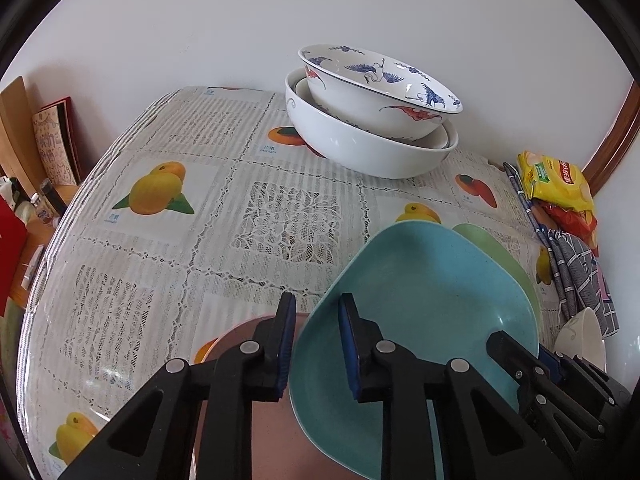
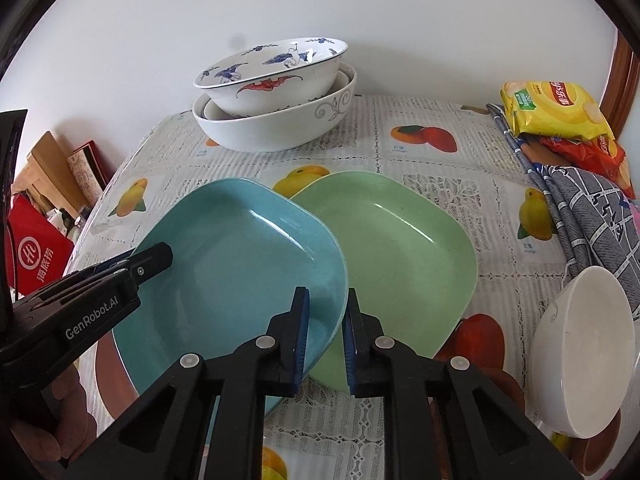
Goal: Organize plates and bowls
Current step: 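Close both grippers on the rim of the light-blue plate, then lift the light-blue plate off the pink plate with both grippers, then lower the light-blue plate onto the tablecloth and open both grippers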
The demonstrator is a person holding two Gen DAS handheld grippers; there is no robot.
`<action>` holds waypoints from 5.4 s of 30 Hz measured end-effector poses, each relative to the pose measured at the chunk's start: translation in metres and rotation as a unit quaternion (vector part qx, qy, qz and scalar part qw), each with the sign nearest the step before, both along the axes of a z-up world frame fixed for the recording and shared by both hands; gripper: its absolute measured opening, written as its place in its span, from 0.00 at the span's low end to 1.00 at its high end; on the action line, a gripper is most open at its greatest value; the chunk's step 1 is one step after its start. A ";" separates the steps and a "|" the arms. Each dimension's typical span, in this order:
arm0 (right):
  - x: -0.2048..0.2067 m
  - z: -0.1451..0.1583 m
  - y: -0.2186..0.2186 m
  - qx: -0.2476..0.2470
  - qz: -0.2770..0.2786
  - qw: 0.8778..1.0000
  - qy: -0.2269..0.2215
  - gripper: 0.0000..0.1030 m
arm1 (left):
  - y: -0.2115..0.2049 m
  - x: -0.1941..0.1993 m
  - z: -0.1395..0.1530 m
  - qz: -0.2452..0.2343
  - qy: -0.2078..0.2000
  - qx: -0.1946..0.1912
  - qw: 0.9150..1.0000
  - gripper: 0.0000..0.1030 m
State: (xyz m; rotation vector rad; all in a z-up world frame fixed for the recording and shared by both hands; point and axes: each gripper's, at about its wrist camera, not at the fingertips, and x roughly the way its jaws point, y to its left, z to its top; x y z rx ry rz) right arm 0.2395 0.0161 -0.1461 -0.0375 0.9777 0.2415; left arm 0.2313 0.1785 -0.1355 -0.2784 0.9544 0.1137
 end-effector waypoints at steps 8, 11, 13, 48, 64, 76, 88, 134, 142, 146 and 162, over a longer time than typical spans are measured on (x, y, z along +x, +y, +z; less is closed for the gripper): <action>-0.011 0.013 -0.005 0.004 -0.009 1.000 -0.014 0.14 | -0.005 -0.011 0.014 -0.002 -0.013 0.002 1.000 0.20; -0.016 0.020 -0.009 0.004 -0.012 1.000 -0.020 0.14 | -0.008 -0.014 0.020 -0.004 -0.018 -0.003 1.000 0.20; -0.019 0.026 -0.013 0.005 -0.015 1.000 -0.024 0.14 | -0.012 -0.017 0.024 -0.006 -0.021 -0.004 1.000 0.19; -0.081 0.068 -0.048 0.020 -0.052 0.996 -0.064 0.13 | -0.052 -0.073 0.061 -0.026 -0.052 -0.002 0.998 0.19; -0.086 0.064 -0.027 0.014 -0.036 0.997 -0.065 0.12 | -0.030 -0.087 0.054 -0.008 -0.047 -0.009 0.999 0.19; -0.089 0.060 -0.011 0.008 -0.025 0.998 -0.061 0.12 | -0.016 -0.095 0.047 0.004 -0.041 -0.015 0.999 0.19; -0.089 0.049 0.004 0.001 -0.012 0.999 -0.051 0.12 | -0.003 -0.099 0.032 0.018 -0.029 -0.019 0.999 0.19; -0.046 0.003 0.057 -0.016 0.039 0.999 -0.008 0.12 | 0.039 -0.078 -0.007 0.061 0.026 -0.009 0.998 0.19; -0.031 -0.004 0.060 -0.019 0.048 0.999 -0.003 0.12 | 0.039 -0.068 -0.014 0.062 0.035 -0.007 0.997 0.19; -0.026 -0.009 0.063 -0.020 0.053 0.998 -0.002 0.12 | 0.040 -0.064 -0.020 0.063 0.045 -0.007 0.997 0.19; -0.028 -0.008 0.068 -0.023 0.079 0.997 -0.006 0.30 | 0.041 -0.062 -0.020 0.064 0.067 0.005 0.996 0.24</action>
